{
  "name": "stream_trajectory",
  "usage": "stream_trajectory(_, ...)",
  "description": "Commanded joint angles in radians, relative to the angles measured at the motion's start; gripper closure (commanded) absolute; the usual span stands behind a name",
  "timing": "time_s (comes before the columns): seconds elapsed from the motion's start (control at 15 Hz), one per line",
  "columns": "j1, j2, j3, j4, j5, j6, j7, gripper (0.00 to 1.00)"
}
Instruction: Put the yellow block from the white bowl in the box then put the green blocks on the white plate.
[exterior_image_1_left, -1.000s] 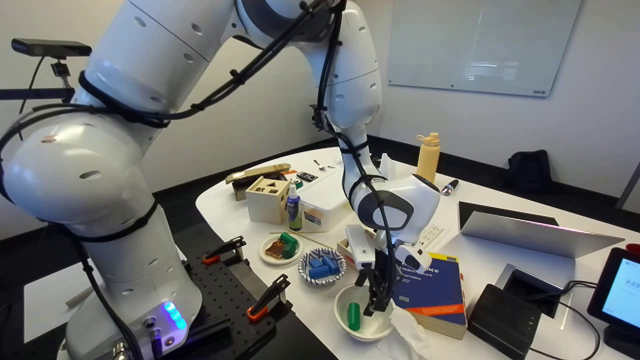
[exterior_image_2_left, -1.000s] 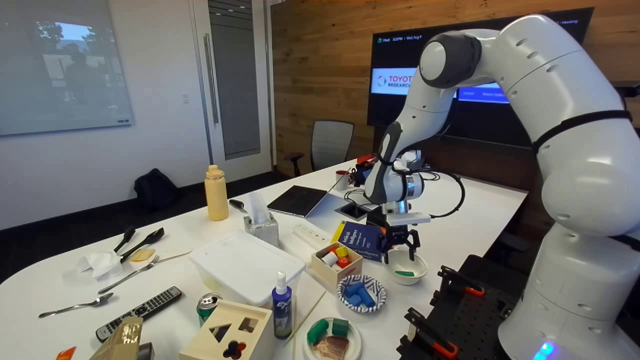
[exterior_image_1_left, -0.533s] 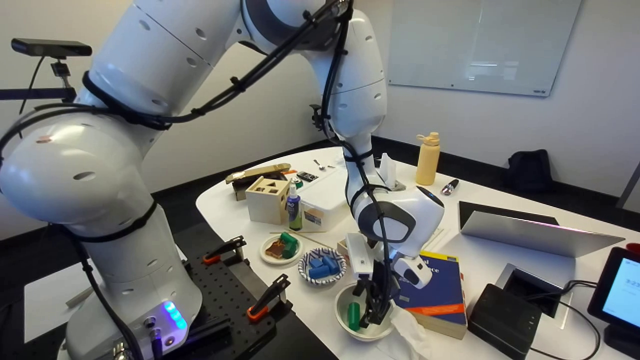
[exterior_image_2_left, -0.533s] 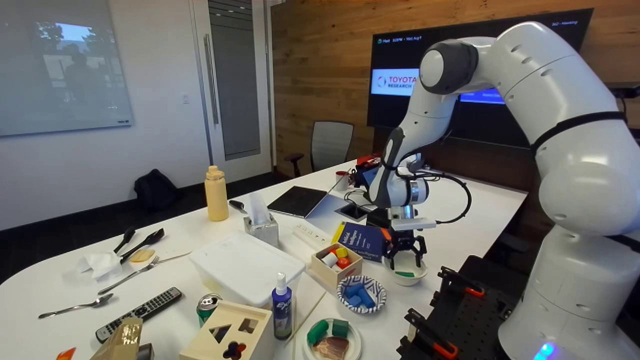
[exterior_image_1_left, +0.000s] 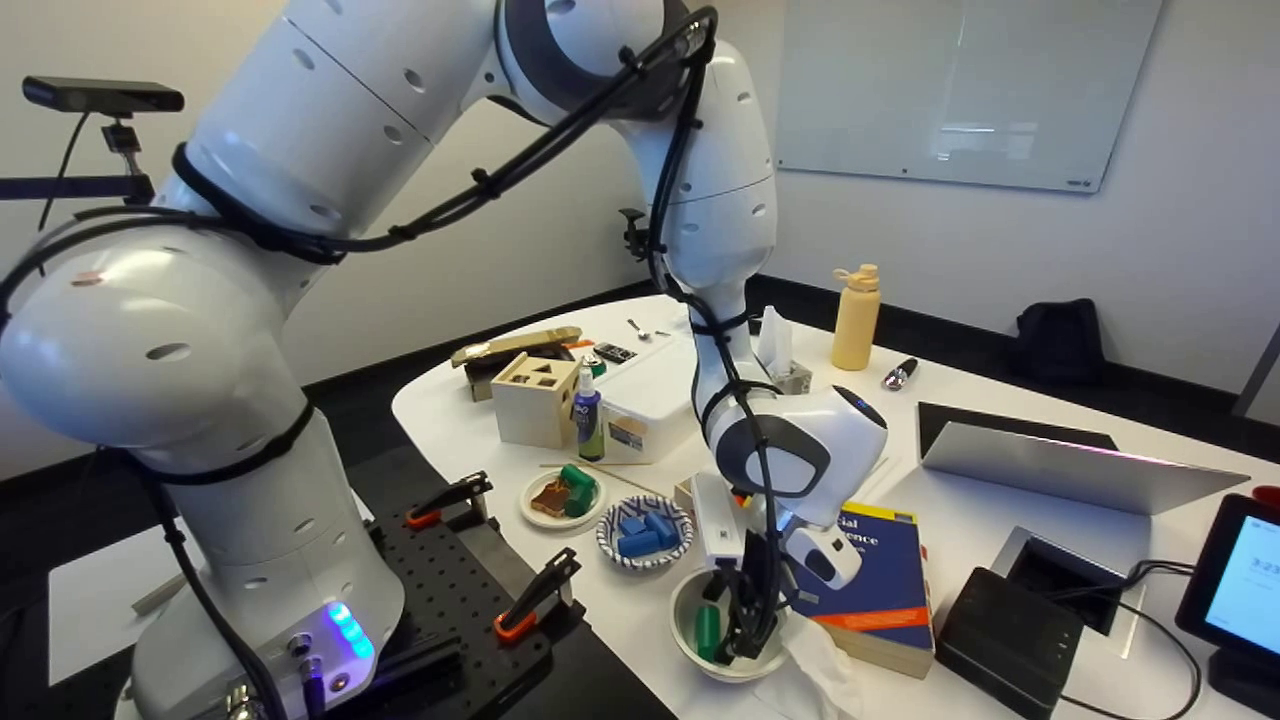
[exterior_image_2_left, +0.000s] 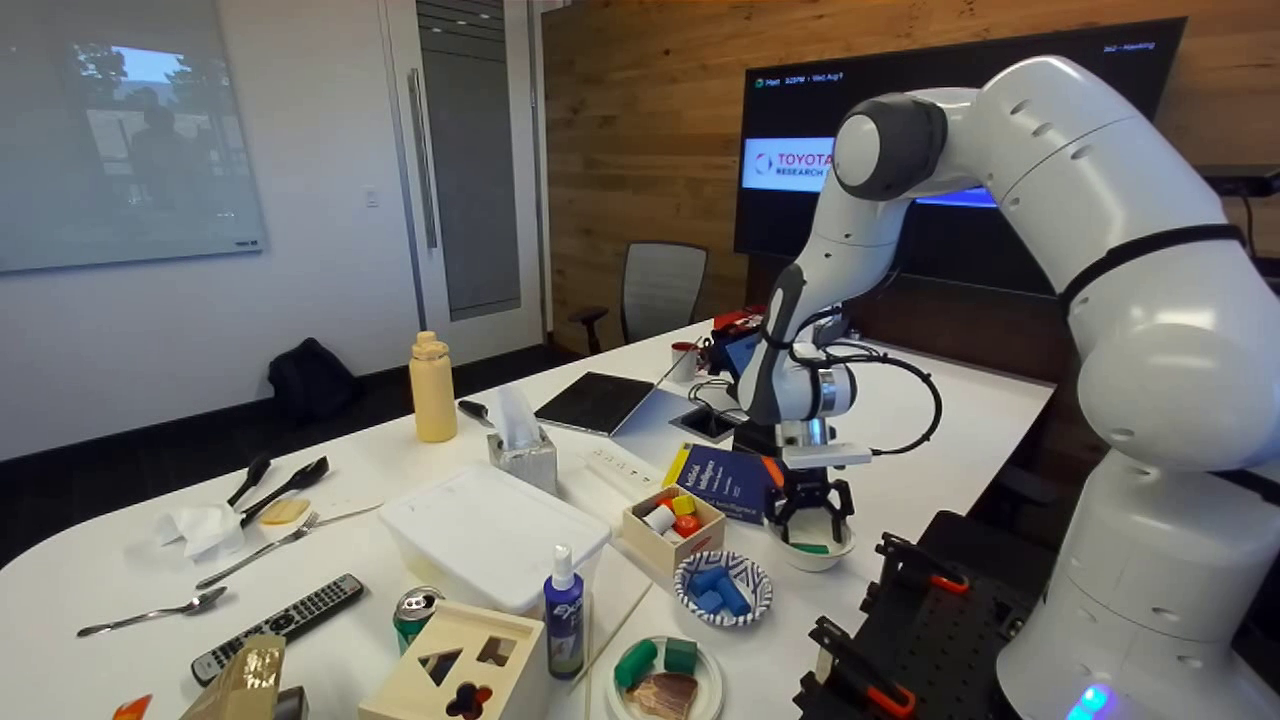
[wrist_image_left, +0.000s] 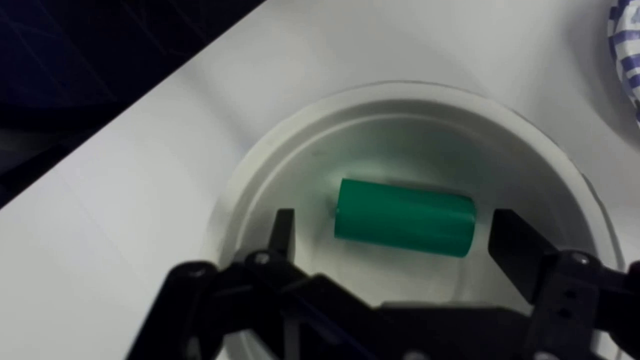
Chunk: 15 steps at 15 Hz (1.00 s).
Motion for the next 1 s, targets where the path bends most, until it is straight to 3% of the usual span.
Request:
stream_trajectory(0.0, -0.002, 0.014, 0.007, 0.024, 0.025, 0.003, 0.013, 0.26)
stream_trajectory(0.07, 0.000, 0.016, 0.006, 0.024, 0.025, 0.008, 0.014, 0.29)
stream_trajectory(0.33, 0.002, 0.018, 0.009, 0.025, 0.024, 0.014, 0.010, 0.58)
stream_trajectory(0.6, -0.001, -0.028, 0.012, 0.003, 0.025, -0.001, 0.000, 0.59)
stream_trajectory(0.93, 0.082, -0.185, -0.035, -0.115, -0.033, 0.065, 0.023, 0.59)
